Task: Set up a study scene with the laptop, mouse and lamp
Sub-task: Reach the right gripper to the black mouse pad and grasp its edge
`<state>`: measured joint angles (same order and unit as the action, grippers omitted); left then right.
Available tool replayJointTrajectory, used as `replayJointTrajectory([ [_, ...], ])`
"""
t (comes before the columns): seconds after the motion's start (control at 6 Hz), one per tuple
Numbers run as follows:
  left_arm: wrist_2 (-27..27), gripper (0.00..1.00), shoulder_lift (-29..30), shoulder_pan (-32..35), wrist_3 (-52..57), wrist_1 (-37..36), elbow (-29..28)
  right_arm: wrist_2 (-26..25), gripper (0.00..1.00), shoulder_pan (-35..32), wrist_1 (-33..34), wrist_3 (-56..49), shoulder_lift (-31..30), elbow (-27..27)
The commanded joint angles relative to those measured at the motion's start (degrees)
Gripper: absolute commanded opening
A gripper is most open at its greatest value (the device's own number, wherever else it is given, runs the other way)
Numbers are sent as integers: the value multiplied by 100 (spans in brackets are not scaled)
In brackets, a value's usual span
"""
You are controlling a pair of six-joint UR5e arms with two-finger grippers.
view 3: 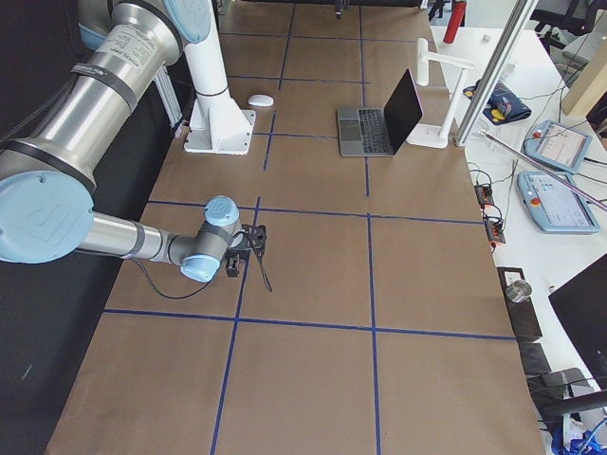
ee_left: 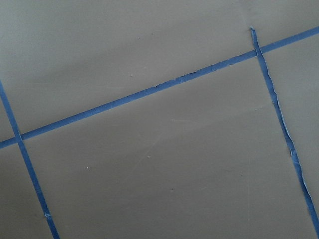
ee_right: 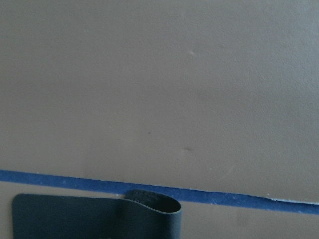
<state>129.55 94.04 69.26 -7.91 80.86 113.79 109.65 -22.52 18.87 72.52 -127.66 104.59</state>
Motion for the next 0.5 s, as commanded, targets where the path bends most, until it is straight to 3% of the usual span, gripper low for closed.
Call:
replayJointTrajectory([
  [0.0, 0, 100, 0, 9, 0, 0, 29, -14, 91, 220, -103, 165, 135, -88],
  [0.17, 0, 100, 0, 9, 0, 0, 38, -14, 90, 308, -103, 210, 215, -88],
  [0.33, 0, 100, 0, 9, 0, 0, 38, -14, 72, 335, -103, 254, 215, -88],
])
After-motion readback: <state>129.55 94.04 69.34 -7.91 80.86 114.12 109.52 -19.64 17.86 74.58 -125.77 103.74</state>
